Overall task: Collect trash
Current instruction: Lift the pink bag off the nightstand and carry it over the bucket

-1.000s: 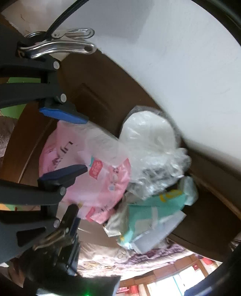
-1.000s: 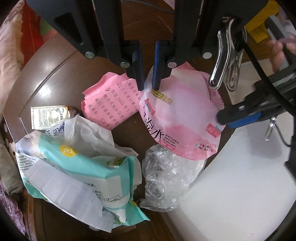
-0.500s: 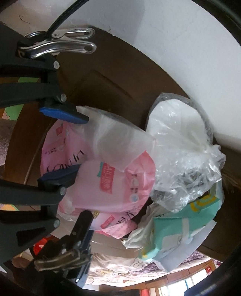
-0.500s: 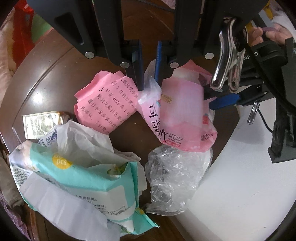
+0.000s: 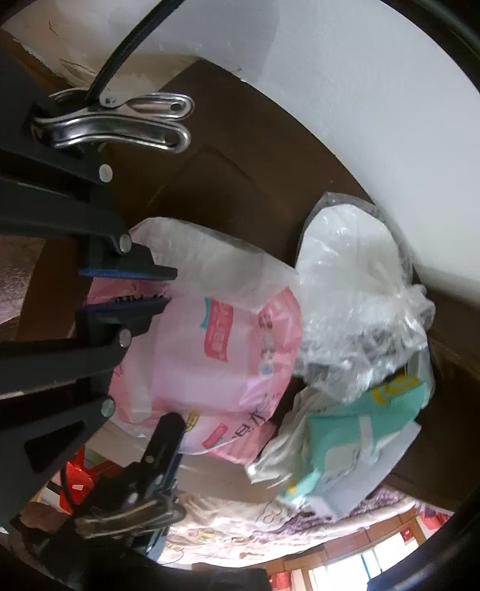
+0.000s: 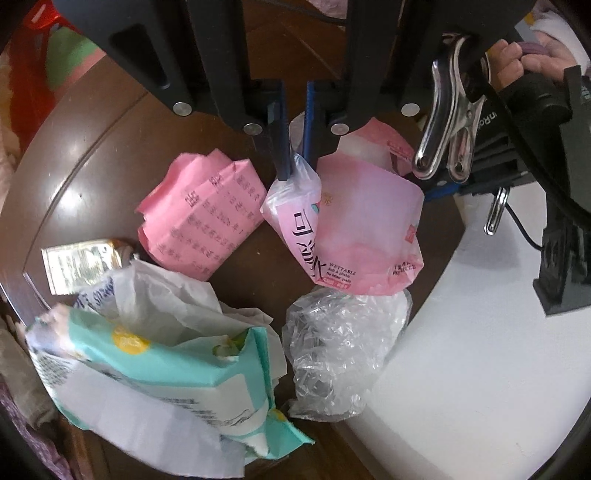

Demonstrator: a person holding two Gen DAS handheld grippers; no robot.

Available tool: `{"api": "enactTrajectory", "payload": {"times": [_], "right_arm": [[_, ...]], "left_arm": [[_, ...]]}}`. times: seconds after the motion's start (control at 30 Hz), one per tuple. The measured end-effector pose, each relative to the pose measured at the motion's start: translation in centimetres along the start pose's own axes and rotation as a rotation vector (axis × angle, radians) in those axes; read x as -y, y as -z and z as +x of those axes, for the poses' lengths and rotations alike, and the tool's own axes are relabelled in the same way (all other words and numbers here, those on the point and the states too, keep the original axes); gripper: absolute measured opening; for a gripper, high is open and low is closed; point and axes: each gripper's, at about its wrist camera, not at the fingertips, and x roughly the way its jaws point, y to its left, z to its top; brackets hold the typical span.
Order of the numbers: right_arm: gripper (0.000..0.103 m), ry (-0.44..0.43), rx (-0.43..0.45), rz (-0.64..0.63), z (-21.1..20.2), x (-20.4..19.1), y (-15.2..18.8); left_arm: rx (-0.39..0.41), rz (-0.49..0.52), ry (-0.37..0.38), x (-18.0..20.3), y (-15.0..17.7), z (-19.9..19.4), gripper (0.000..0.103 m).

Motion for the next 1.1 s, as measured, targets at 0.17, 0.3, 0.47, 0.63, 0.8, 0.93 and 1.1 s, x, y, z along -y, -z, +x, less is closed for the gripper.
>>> {"api": "enactTrajectory", "payload": {"times": [0.17, 0.3, 0.47, 0.63, 0.8, 0.93, 1.1], "right_arm": [[0.007, -0.043, 0.028, 0.036, -1.3, 0.7, 1.5], [0.007, -0.064, 0.046, 0.059, -2.3, 1.4, 3.1], [0.007, -0.099, 0.064, 0.110, -3.6, 2.9, 5.0], [0.007, -0.114, 0.084, 0.169, -5.0, 5.0, 7.6], [0.007, -0.106, 0.102, 0.228, -6.3, 7.6, 10.2], [0.007, -0.097, 0.125, 0.284, -8.7, 10.5, 13.3], [0.007, -0.074, 0.144, 0.356, -10.9, 14.2, 16.6]], "left_arm": [[0.010, 0.032, 0.024, 1.5, 1.4, -1.3, 0.007], [0.028, 0.069, 0.028, 3.3, 2.3, -2.6, 0.007], [0.025, 0.095, 0.045, 4.8, 3.4, -3.9, 0.007], [0.016, 0.168, 0.044, 7.2, 5.2, -4.7, 0.007], [-0.003, 0.234, 0.050, 10.9, 7.0, -4.1, 0.007], [-0.018, 0.289, 0.063, 14.1, 8.4, -3.6, 0.007], [-0.044, 0.359, 0.088, 18.7, 10.2, -2.4, 0.007]]}}
